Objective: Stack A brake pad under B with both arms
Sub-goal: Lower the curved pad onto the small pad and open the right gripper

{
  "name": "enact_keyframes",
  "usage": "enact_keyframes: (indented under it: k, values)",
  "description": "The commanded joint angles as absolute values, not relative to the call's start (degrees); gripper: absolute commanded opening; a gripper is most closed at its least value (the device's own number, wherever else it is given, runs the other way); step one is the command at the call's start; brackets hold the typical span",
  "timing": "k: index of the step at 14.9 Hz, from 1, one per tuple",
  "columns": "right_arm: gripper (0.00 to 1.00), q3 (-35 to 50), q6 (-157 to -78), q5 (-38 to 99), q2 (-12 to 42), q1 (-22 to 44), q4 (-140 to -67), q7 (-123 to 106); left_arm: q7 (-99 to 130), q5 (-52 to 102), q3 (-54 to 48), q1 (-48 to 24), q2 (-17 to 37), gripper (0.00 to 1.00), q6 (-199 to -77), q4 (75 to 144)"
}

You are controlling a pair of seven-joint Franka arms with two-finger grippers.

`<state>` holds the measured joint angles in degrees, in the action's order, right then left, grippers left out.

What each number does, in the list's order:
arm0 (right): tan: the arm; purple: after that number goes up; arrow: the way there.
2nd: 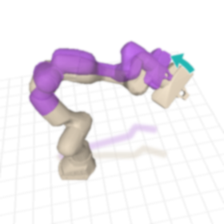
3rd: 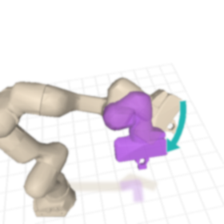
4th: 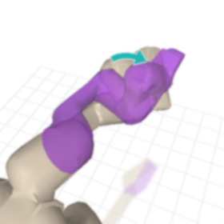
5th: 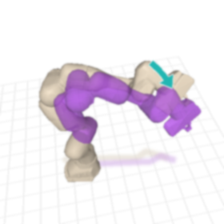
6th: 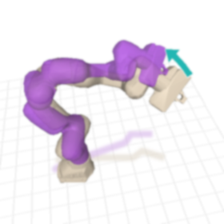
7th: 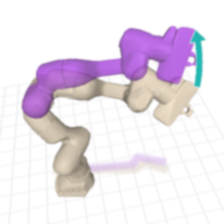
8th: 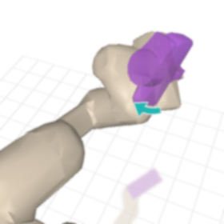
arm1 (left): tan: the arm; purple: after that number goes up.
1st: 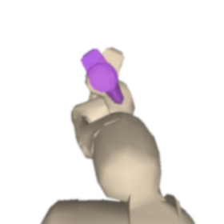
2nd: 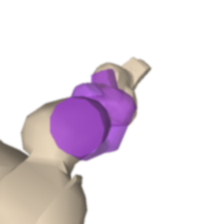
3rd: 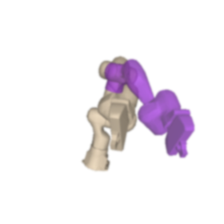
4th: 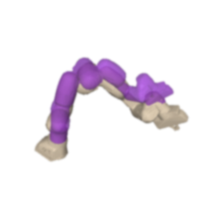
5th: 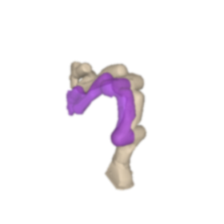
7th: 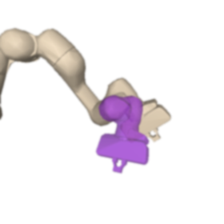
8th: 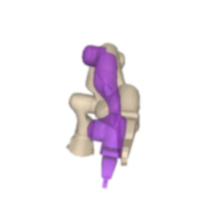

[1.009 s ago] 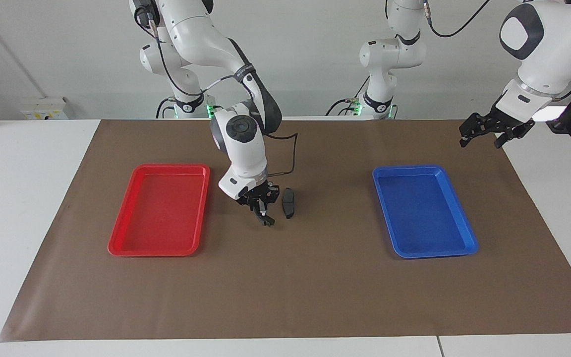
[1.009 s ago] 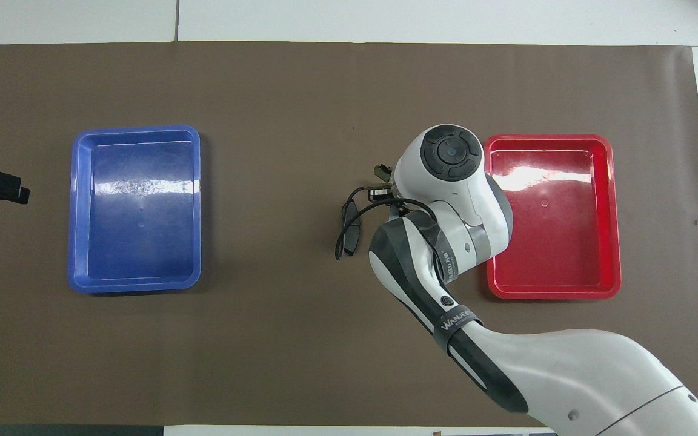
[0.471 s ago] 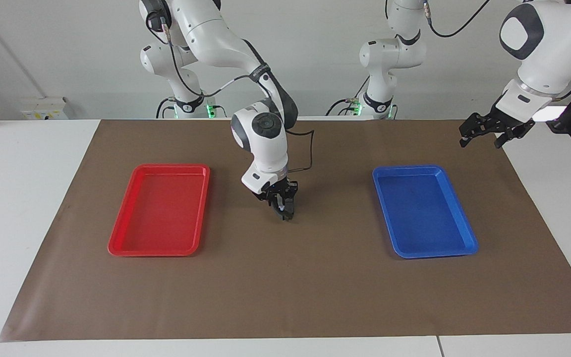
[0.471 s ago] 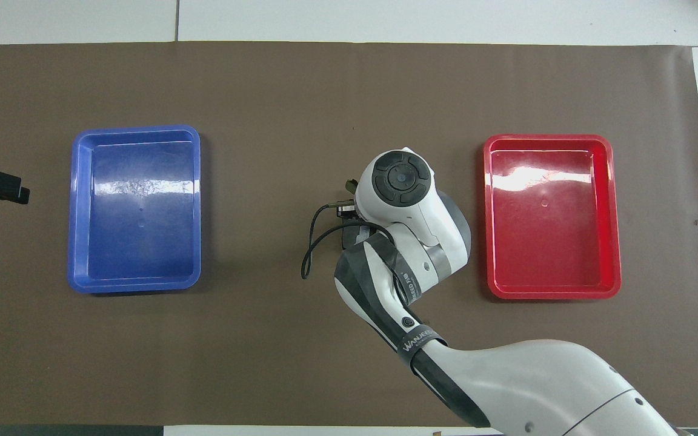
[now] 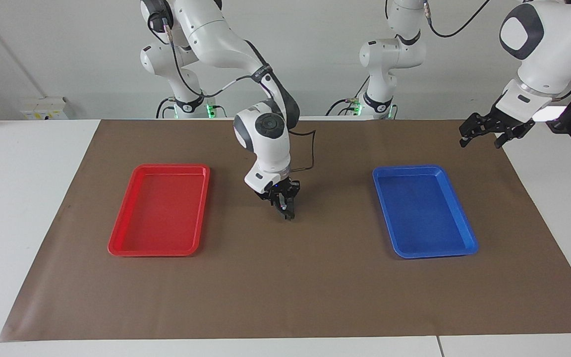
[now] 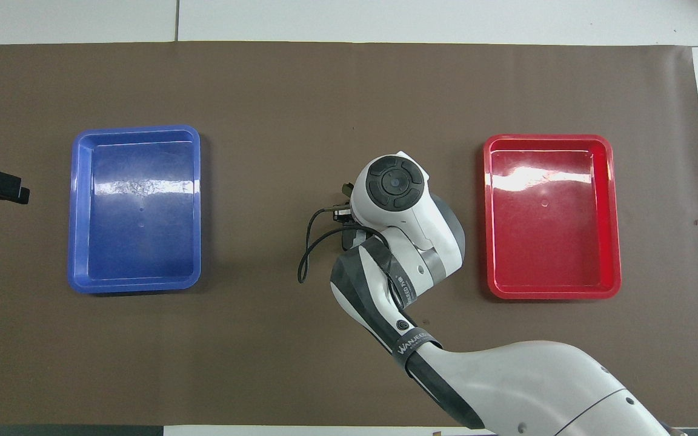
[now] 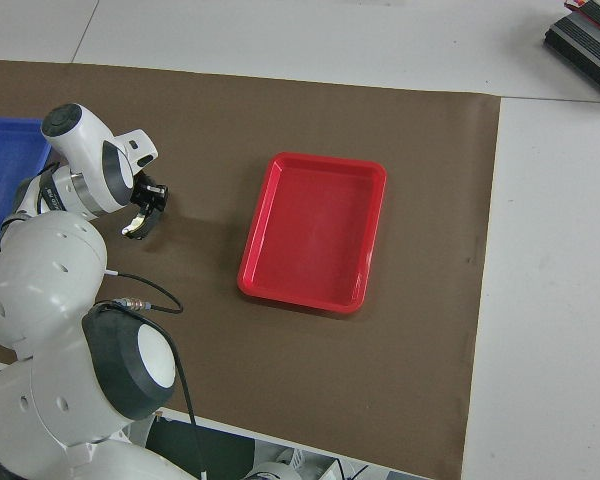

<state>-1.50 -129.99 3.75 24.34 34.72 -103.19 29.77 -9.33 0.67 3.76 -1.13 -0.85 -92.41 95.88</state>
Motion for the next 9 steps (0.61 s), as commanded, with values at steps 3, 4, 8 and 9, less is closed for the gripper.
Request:
enact_keyframes:
  k: [3, 4, 8, 9]
  values:
    - [0.00, -1.7, -131.7, 5.1, 24.5, 35.5, -103.9, 29.9, -8.7, 0.1, 3.8, -1.1, -2.0, 1.00, -92.4, 97.0]
    - [0.00, -1.8, -131.7, 5.1, 24.5, 35.5, -103.9, 29.8, -8.7, 0.1, 3.8, -1.1, -2.0, 1.00, -92.4, 97.0]
    - [0.00, -1.8, -131.7, 5.1, 24.4, 35.3, -104.1, 29.8, -8.7, 0.1, 3.8, -1.1, -2.0, 1.00, -92.4, 97.0]
    - [0.00, -1.8, -131.8, 5.1, 24.3, 35.4, -104.6, 29.9, -8.7, 0.1, 3.8, -1.1, -2.0, 1.00, -92.4, 97.0]
